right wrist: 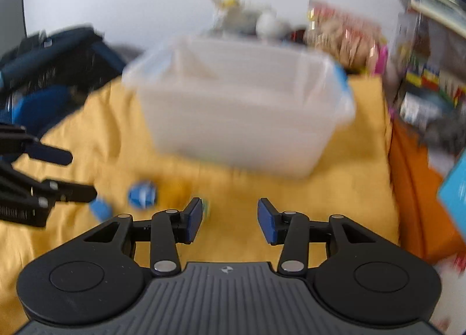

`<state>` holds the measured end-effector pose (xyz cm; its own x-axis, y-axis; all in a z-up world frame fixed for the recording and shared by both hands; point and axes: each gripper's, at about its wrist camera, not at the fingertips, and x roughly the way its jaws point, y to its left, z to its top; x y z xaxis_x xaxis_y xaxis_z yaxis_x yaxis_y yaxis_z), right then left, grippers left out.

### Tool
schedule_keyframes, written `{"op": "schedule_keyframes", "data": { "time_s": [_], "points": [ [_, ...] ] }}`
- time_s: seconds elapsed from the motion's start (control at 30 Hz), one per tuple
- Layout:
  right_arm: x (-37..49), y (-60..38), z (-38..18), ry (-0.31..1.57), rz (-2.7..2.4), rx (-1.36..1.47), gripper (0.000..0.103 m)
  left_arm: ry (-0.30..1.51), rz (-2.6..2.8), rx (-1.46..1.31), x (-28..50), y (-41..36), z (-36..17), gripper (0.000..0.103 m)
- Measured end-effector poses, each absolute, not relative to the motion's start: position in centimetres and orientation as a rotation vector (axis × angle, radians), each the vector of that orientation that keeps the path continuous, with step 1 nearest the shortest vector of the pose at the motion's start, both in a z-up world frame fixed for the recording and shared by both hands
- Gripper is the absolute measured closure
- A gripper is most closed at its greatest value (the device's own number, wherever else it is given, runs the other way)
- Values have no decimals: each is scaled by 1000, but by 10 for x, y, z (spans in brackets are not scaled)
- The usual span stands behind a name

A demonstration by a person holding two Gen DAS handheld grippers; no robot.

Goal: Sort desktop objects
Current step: 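Grasp the small blue brick with the left tool while the right tool grasps the green frog tile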

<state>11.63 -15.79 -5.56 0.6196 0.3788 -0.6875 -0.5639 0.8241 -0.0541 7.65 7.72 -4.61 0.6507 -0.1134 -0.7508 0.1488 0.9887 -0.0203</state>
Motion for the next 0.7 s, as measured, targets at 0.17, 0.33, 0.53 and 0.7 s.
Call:
{"op": "schedule_keyframes", "data": {
  "time_s": [0.17, 0.33, 0.53, 0.7],
  "points": [
    [103, -165, -81, 803, 527, -290, 58, 894, -141, 89, 83, 72, -74, 48],
    [90, -166, -84, 804, 521, -315, 57, 874, -98, 82, 93, 79, -84, 68],
    [78, -162, -88, 806, 531, -335, 57, 877, -147, 99, 70, 84, -95, 69],
    [77, -154, -91, 812, 552, -349, 57, 870, -212, 128, 41, 80, -100, 68]
  ]
}}
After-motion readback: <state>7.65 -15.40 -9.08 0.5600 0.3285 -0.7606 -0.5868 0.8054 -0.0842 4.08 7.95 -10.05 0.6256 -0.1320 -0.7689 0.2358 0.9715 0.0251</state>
